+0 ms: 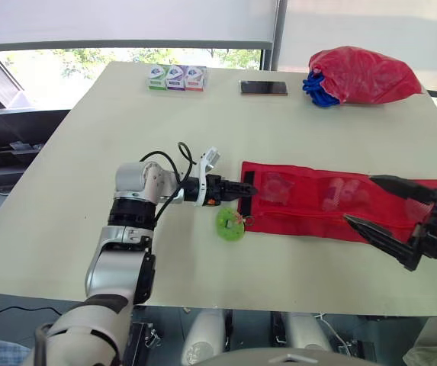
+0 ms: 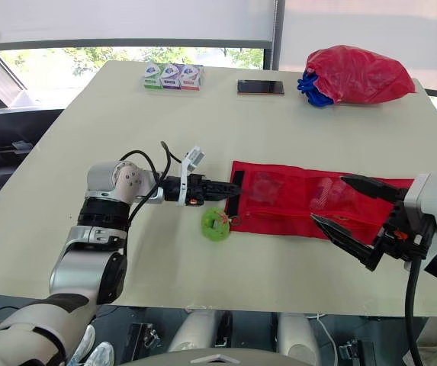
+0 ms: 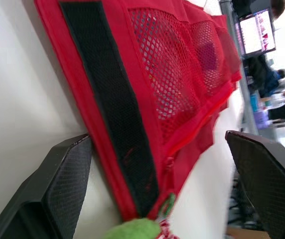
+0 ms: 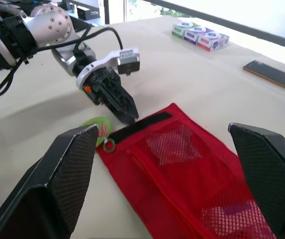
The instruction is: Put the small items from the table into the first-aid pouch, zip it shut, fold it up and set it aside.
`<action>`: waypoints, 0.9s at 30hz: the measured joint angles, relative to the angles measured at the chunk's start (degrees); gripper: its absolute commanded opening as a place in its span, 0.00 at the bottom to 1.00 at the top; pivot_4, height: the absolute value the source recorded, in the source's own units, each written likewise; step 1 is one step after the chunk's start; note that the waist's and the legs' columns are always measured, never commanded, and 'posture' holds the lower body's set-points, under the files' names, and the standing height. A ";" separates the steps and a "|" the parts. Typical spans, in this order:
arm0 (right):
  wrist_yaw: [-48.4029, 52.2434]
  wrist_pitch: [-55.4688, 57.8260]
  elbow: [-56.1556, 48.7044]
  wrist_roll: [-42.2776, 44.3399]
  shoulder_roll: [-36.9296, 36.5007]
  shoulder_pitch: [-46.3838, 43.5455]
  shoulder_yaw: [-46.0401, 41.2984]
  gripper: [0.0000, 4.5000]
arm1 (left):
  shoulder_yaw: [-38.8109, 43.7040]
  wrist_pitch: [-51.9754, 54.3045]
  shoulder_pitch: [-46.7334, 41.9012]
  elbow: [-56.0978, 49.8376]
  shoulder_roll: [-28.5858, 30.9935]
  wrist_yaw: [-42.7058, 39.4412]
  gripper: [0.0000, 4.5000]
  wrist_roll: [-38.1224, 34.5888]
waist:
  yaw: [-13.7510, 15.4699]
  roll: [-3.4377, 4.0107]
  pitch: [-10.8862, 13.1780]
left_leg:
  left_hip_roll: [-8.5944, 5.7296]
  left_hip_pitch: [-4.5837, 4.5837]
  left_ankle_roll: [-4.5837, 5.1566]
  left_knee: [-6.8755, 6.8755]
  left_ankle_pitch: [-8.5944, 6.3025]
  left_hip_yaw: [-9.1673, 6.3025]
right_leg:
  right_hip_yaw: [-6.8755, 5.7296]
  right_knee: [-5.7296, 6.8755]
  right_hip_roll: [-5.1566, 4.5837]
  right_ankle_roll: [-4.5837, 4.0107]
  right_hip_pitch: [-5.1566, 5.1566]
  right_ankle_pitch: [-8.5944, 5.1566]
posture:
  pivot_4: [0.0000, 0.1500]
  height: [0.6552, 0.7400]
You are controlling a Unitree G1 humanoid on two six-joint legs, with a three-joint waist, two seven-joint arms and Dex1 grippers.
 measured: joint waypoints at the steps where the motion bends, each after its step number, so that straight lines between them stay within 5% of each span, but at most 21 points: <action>1: -0.30 0.00 0.00 -0.07 0.00 -0.23 0.23 0.99 | 0.99 0.54 -0.35 1.08 -0.46 0.52 1.00 -0.22 | 0.03 0.00 0.00 | 0.00 -0.01 0.00 0.00 0.00 -0.01 | -0.01 0.00 0.00 -0.01 0.00 0.01 | 1.00 1.00; 5: -0.95 0.01 -0.31 -0.14 0.16 -0.30 0.69 0.99 | 5.56 2.81 -1.01 4.82 -1.64 2.54 1.00 -1.41 | -0.06 0.00 0.00 | 0.00 -0.02 -0.01 0.00 0.00 0.00 | 0.00 -0.01 0.00 -0.12 -0.01 0.08 | 1.00 1.00; 8: -1.34 0.01 -0.71 -0.14 0.16 -0.26 0.69 1.00 | 7.01 3.30 -1.00 5.93 -1.54 2.70 0.84 -2.00 | -0.09 -0.01 0.01 | 0.00 -0.02 -0.01 0.00 0.01 0.00 | 0.00 0.00 -0.01 -0.12 -0.01 0.08 | 1.00 1.00; 13: -1.67 0.01 -0.71 -0.16 0.16 -0.33 0.97 1.00 | 6.98 3.50 -0.83 5.86 -0.92 1.85 0.26 -3.32 | -0.07 -0.01 0.00 | 0.00 -0.02 -0.04 0.00 0.02 0.00 | 0.00 0.00 -0.04 -0.14 -0.01 0.08 | 1.00 1.00; 15: -1.68 0.01 -0.70 -0.22 0.16 -0.34 1.35 1.00 | 6.97 3.49 -0.62 5.84 -0.90 1.46 0.23 -3.71 | -0.07 -0.01 0.00 | 0.00 -0.02 -0.04 0.00 0.02 0.00 | -0.01 0.00 -0.05 -0.14 -0.01 0.08 | 1.00 1.00; 17: -1.76 0.02 -0.66 -0.33 0.16 -0.88 2.31 1.00 | 6.98 3.49 -0.30 5.83 -0.99 1.35 0.04 -4.22 | -0.07 -0.01 0.01 | 0.00 -0.03 -0.07 0.00 0.04 -0.01 | 0.00 0.00 -0.05 -0.14 -0.02 0.08 | 1.00 1.00; 24: -1.81 1.06 -0.60 0.83 -0.79 -5.66 9.34 1.00 | 7.36 3.49 0.72 5.73 -1.50 1.52 0.02 -5.01 | -0.11 -0.01 0.01 | 0.00 -0.02 -0.07 0.00 0.04 -0.03 | 0.01 0.00 -0.08 -0.22 -0.02 0.05 | 1.00 1.00; 27: -1.98 2.19 2.27 -3.30 0.41 -13.46 21.63 1.00 | 8.71 3.63 1.49 5.10 -1.93 2.21 0.02 -6.02 | -0.14 -0.04 0.00 | 0.00 -0.02 -0.10 0.01 0.06 -0.04 | 0.01 0.00 -0.11 -0.24 -0.02 0.03 | 1.00 1.00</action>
